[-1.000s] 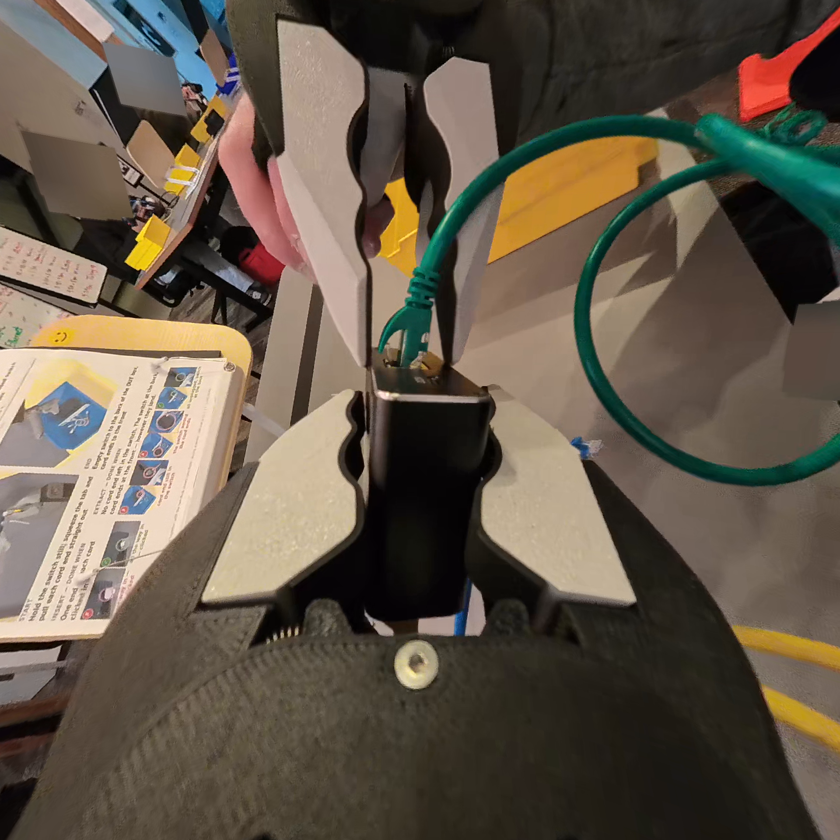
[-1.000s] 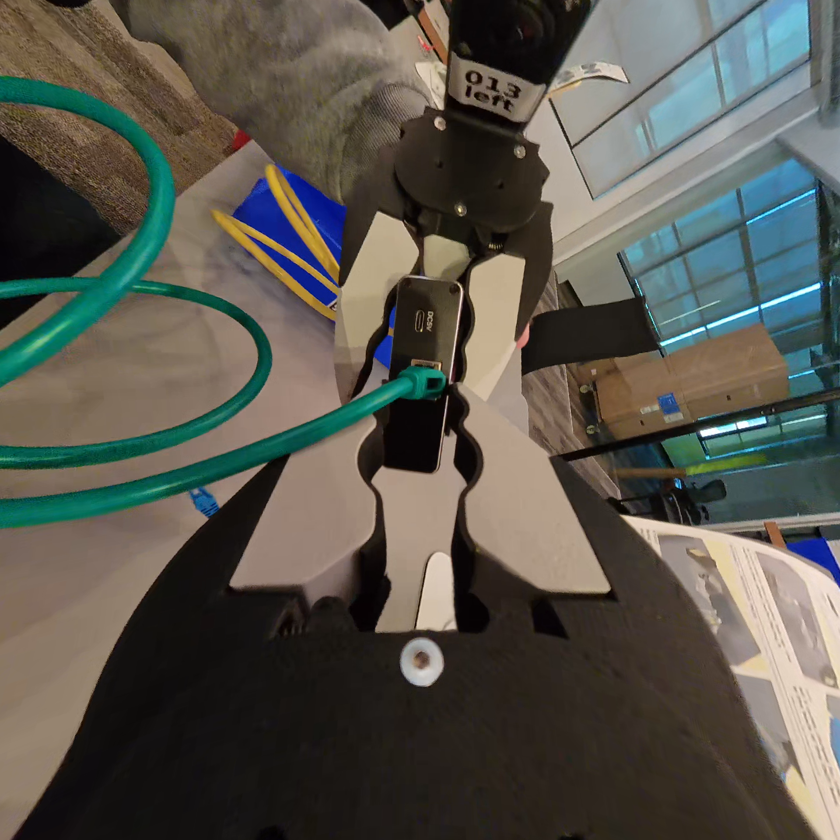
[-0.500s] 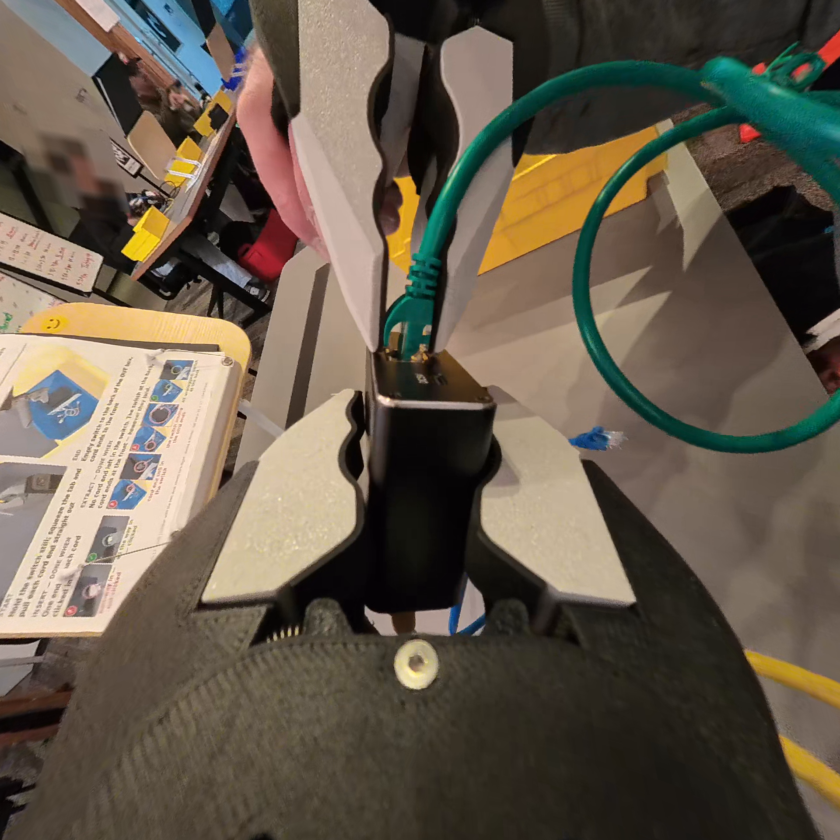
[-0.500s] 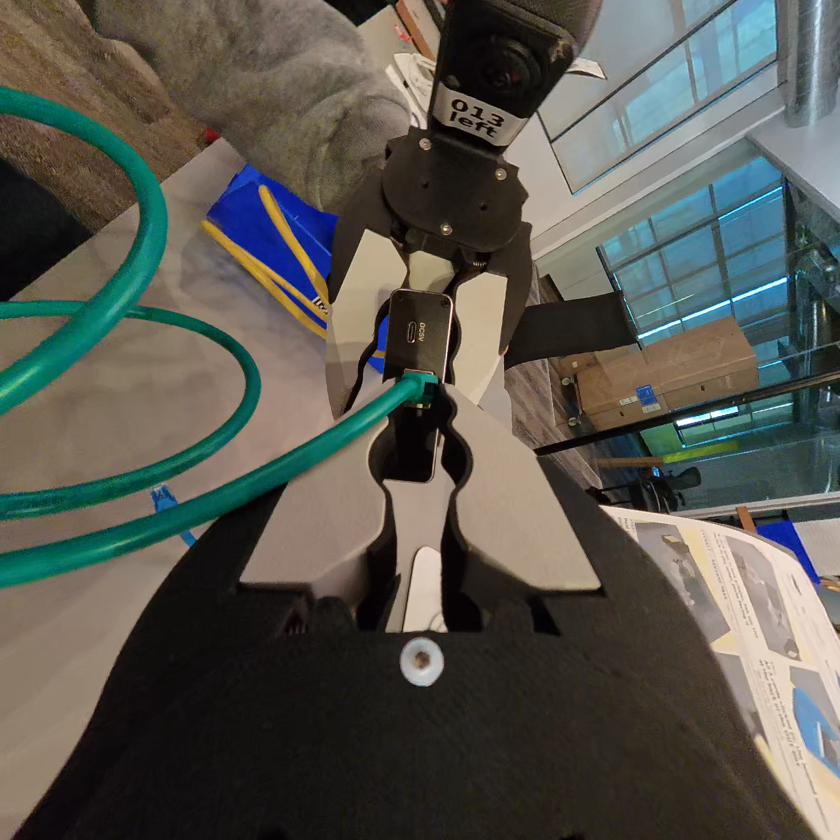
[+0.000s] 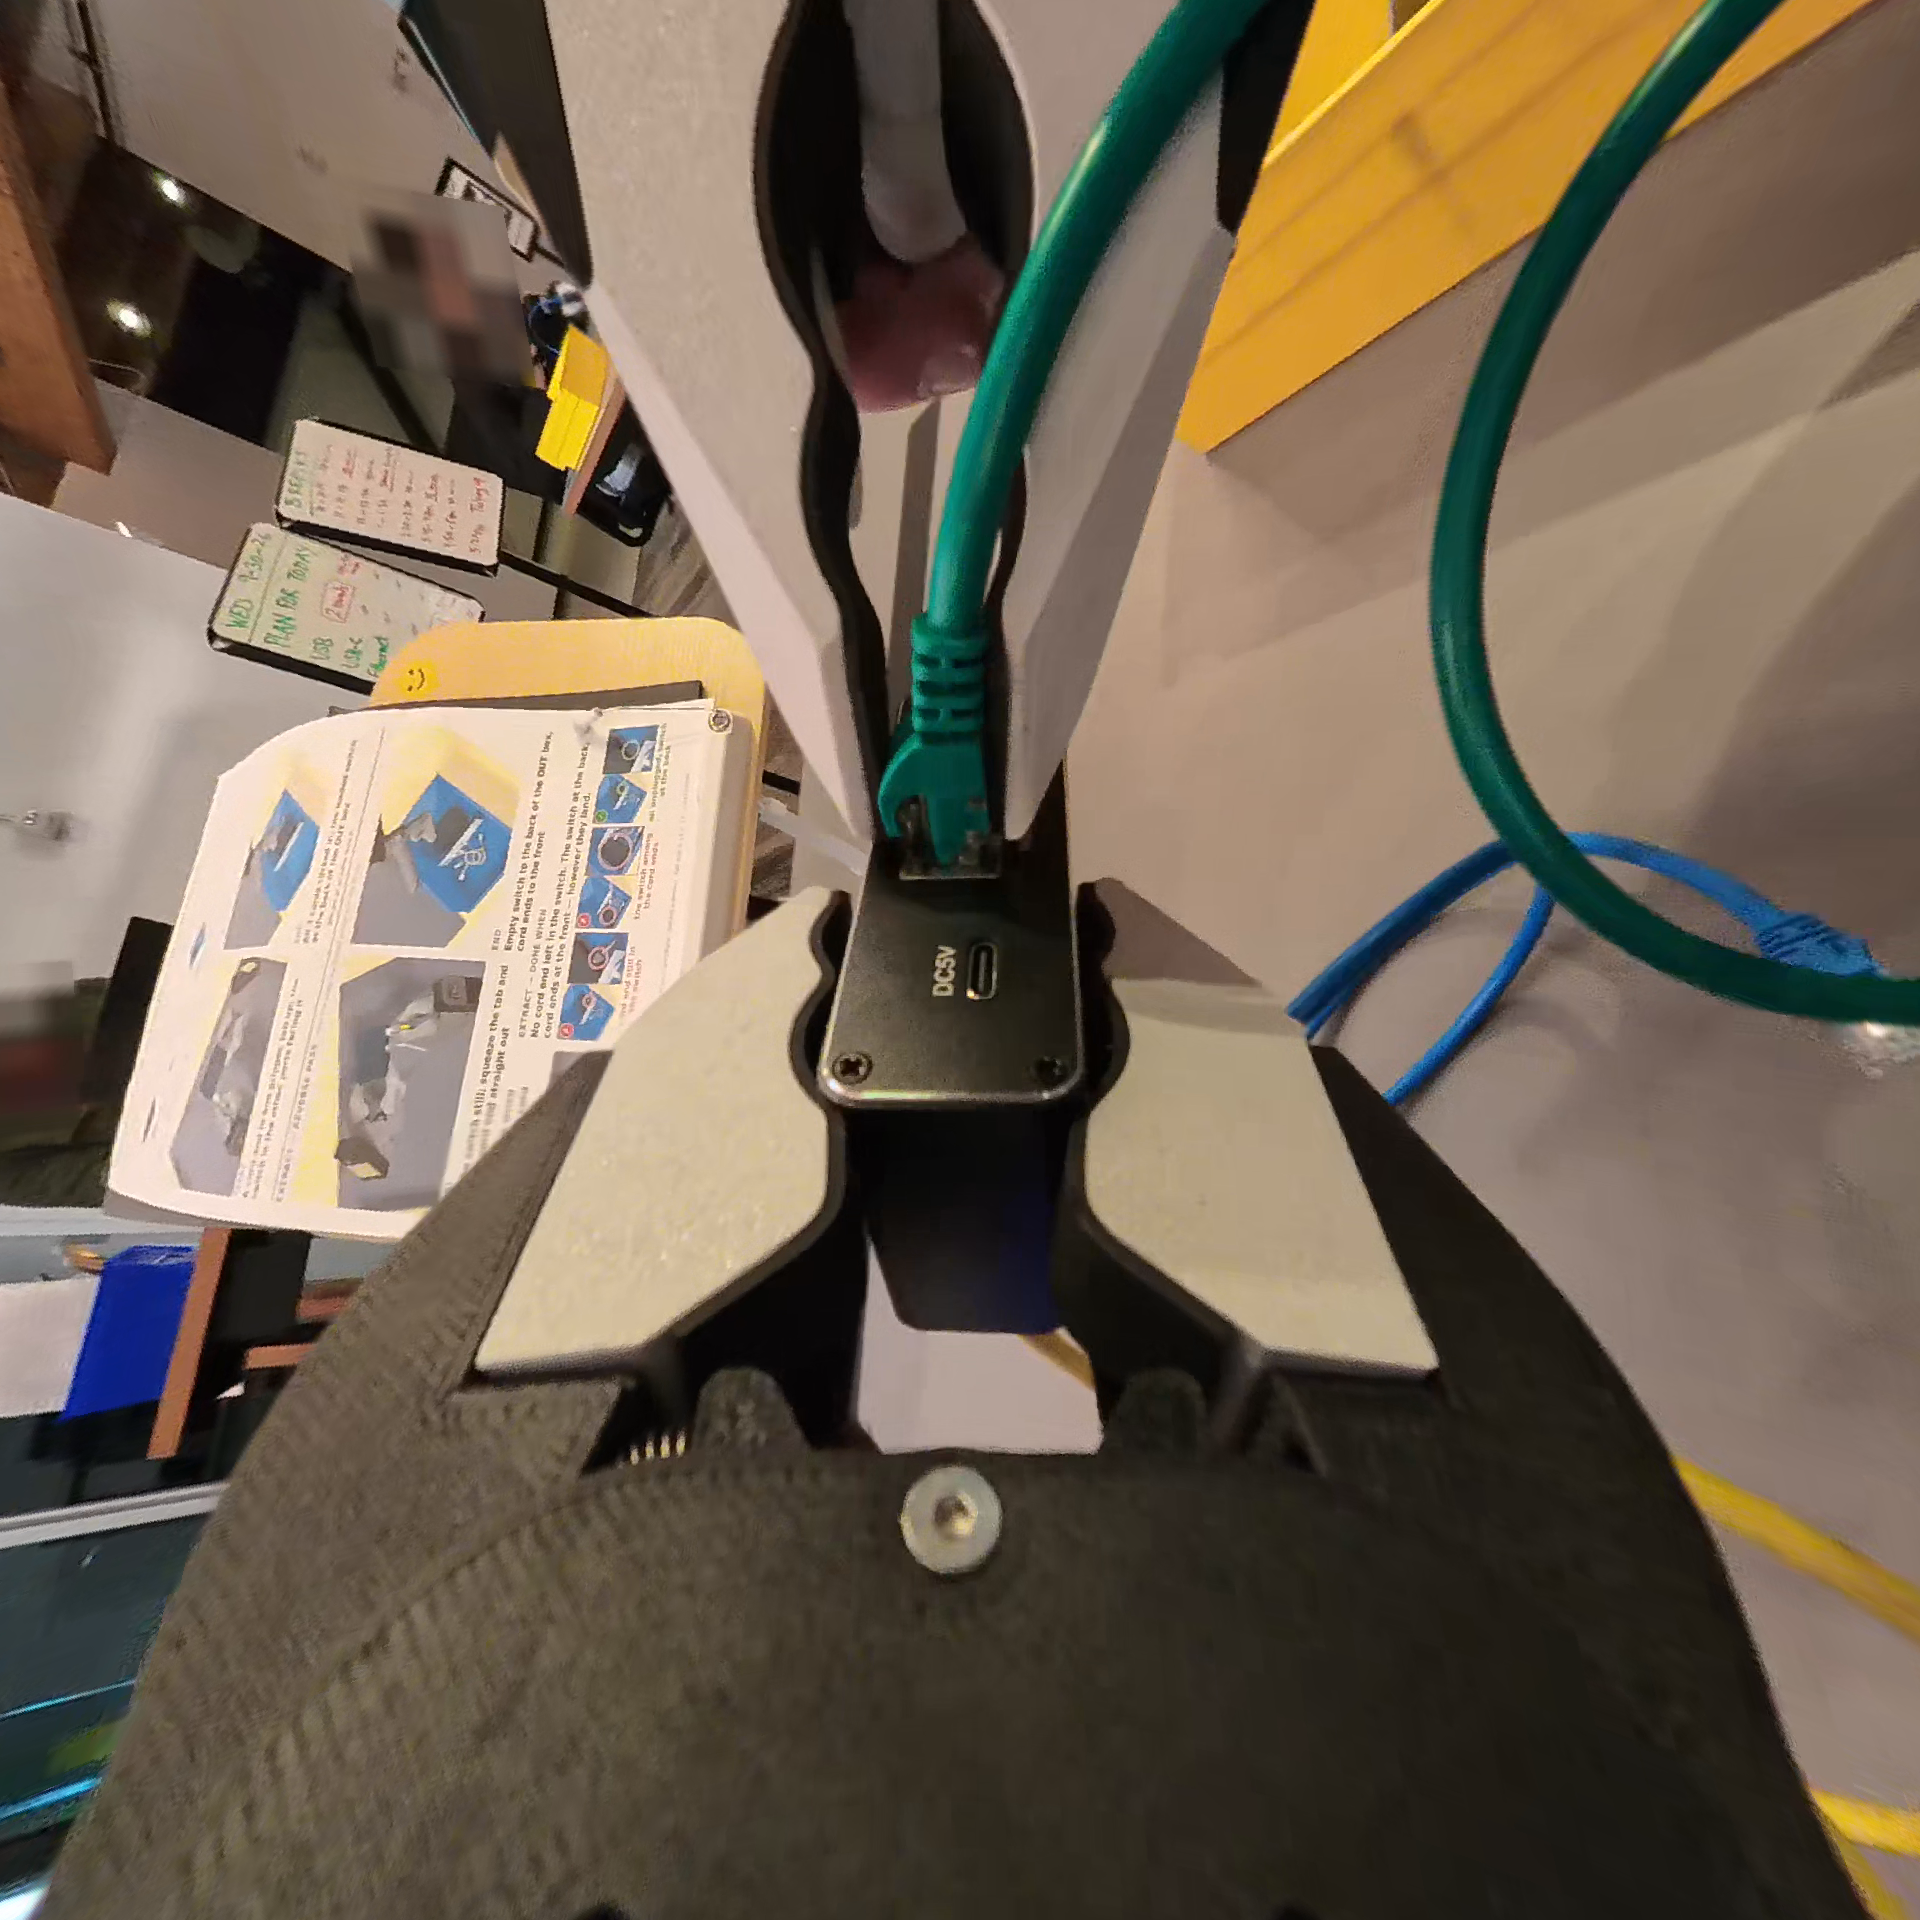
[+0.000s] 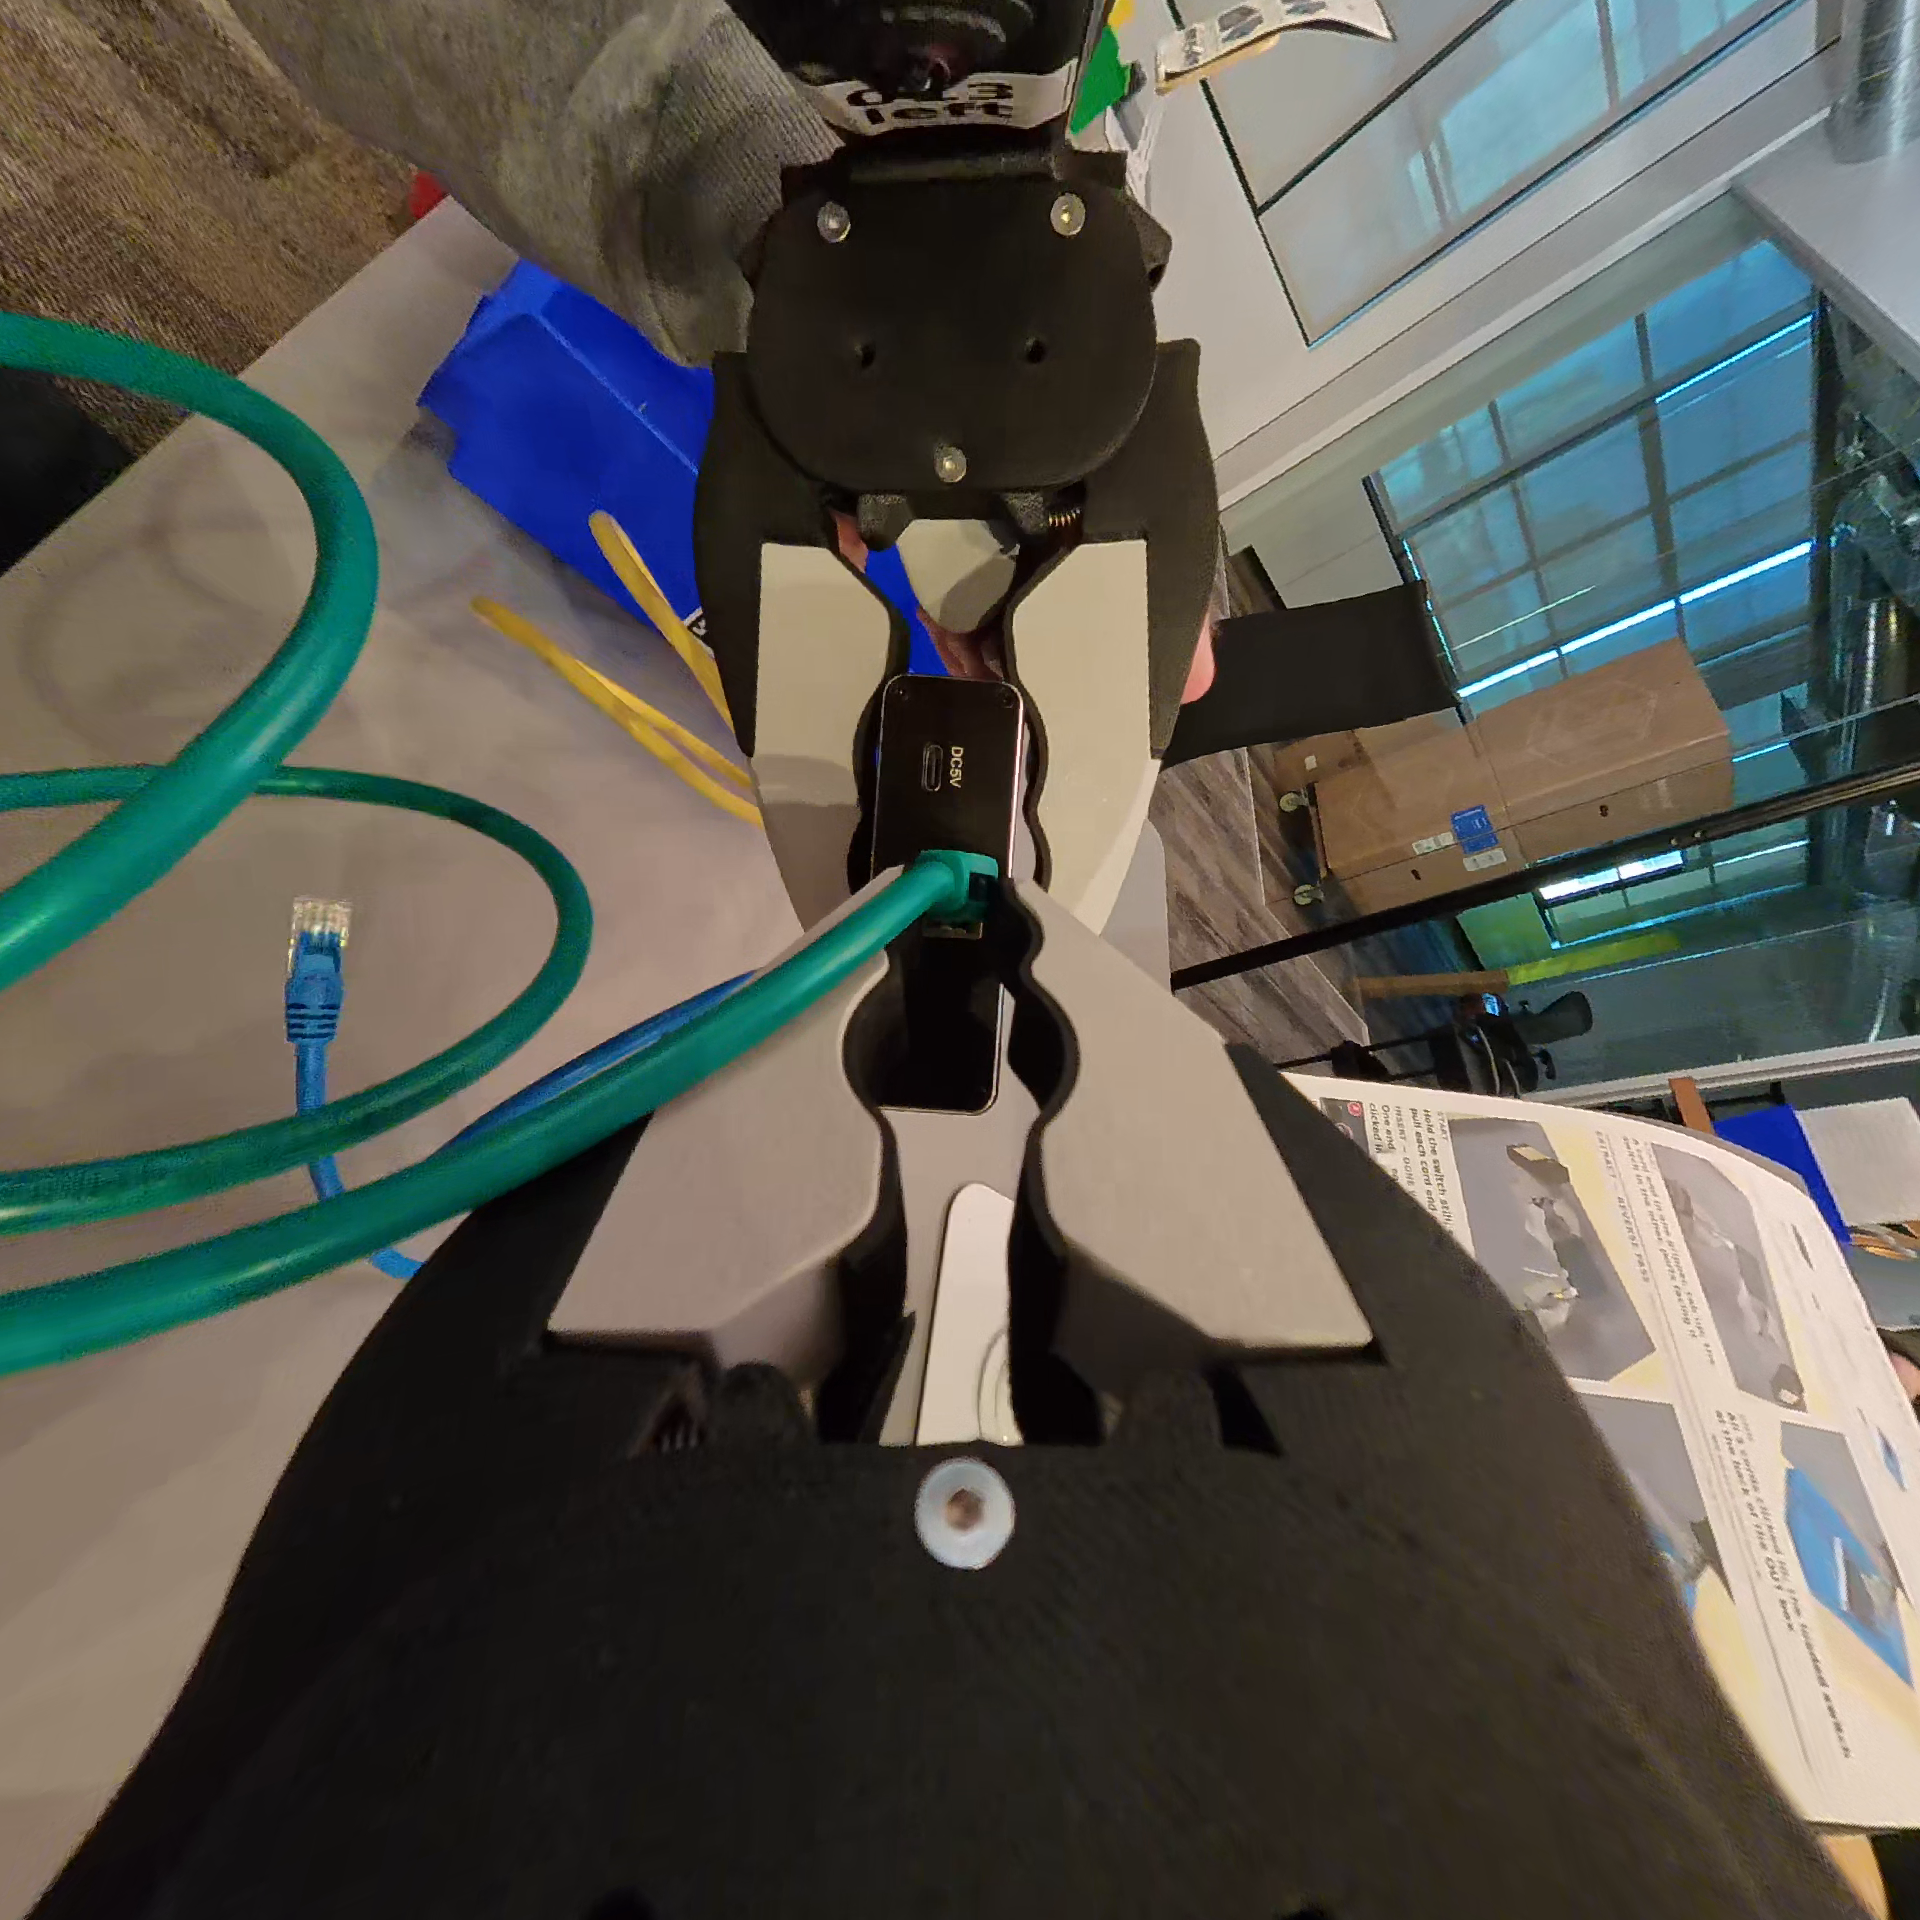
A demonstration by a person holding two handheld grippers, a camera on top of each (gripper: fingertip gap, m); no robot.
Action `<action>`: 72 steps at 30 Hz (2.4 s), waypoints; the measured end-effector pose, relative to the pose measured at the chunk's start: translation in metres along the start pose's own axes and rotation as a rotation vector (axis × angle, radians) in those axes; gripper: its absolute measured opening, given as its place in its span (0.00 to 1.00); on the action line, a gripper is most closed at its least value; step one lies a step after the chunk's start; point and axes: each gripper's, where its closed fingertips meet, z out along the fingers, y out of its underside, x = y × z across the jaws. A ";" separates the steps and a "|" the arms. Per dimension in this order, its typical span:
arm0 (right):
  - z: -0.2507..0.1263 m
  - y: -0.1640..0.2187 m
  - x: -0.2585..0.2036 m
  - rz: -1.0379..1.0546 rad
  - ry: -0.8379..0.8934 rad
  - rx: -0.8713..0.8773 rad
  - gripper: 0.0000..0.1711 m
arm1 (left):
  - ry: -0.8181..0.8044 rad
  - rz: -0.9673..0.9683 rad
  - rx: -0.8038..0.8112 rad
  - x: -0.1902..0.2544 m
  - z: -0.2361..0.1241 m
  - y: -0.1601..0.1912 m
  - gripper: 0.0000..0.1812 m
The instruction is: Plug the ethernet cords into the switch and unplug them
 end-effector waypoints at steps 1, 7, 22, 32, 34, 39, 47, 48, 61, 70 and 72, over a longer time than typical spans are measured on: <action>0.000 0.000 0.000 0.004 -0.002 0.004 0.06 | 0.005 -0.006 0.001 0.000 0.000 0.000 0.22; -0.002 -0.001 0.000 -0.027 0.003 0.004 0.07 | 0.010 -0.001 -0.002 -0.001 0.002 -0.001 0.22; -0.009 -0.004 0.006 -0.039 0.029 0.015 0.08 | 0.022 -0.024 0.022 -0.006 0.003 -0.005 0.21; -0.007 -0.002 0.007 -0.040 0.013 -0.011 0.06 | 0.028 -0.028 0.030 -0.005 0.004 -0.007 0.21; -0.008 -0.001 0.006 -0.032 0.002 -0.010 0.06 | 0.027 -0.022 0.028 -0.005 0.004 -0.007 0.21; -0.008 0.003 0.003 -0.041 -0.051 -0.044 0.06 | 0.034 -0.016 0.028 -0.003 0.006 -0.007 0.21; -0.009 0.007 -0.003 -0.007 -0.186 -0.070 0.05 | 0.041 -0.020 0.021 0.001 0.010 -0.005 0.21; -0.009 0.009 -0.004 -0.003 -0.201 -0.074 0.05 | 0.042 -0.021 0.020 0.002 0.010 -0.004 0.21; 0.001 0.024 0.004 -0.105 -0.039 -0.233 0.05 | 0.083 -0.148 0.007 0.002 0.019 0.011 0.21; -0.017 0.000 -0.001 0.092 -0.172 -0.022 0.05 | 0.023 -0.141 -0.087 -0.004 0.020 0.037 0.21; -0.018 0.013 0.005 0.066 -0.143 -0.094 0.05 | -0.001 -0.181 -0.026 -0.015 0.010 0.031 0.21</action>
